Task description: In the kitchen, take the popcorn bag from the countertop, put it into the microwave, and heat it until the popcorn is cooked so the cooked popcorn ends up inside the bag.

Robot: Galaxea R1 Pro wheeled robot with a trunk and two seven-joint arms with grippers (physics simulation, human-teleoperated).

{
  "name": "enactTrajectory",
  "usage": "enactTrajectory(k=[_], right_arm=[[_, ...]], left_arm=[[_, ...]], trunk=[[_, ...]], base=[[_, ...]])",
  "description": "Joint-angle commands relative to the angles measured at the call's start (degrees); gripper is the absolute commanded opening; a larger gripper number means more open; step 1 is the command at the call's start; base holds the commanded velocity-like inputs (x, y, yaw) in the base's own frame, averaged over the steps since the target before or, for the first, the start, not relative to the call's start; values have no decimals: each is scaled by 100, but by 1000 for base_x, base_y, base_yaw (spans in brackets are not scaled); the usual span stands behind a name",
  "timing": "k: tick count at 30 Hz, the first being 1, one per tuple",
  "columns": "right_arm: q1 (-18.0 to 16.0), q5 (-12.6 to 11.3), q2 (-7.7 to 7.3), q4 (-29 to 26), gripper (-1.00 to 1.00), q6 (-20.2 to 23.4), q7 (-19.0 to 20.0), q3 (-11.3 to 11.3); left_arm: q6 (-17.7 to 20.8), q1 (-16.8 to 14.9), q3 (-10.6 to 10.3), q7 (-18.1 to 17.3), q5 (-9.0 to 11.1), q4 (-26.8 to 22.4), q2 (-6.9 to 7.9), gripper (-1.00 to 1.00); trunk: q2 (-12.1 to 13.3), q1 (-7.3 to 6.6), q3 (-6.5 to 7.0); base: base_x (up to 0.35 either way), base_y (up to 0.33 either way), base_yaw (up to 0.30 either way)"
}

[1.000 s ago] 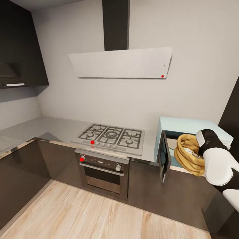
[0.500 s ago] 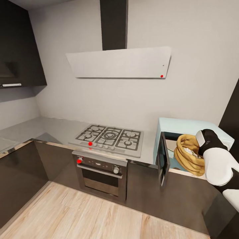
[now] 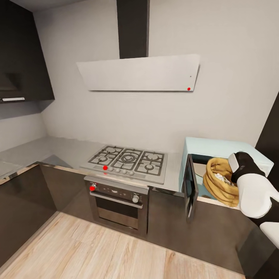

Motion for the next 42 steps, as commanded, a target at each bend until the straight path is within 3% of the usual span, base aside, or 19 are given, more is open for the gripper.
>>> enactTrajectory(k=[1,35,42], right_arm=[[3,62,5,-2,-100,30,22,-28],[131,56,-1,5,-100,-49,65,-29],[131,57,4,5,-100,-49,75,-25]], left_arm=[[-19,-2,27,2,8,6,-2,100],[-19,2,25,2,8,6,-2,100],[-19,0,25,2,13,6,-4,100]], trunk=[[-5,2,-2],[-5,2,-2],[-5,2,-2]], base=[[0,0,0],[14,0,0],[260,-36,0]])
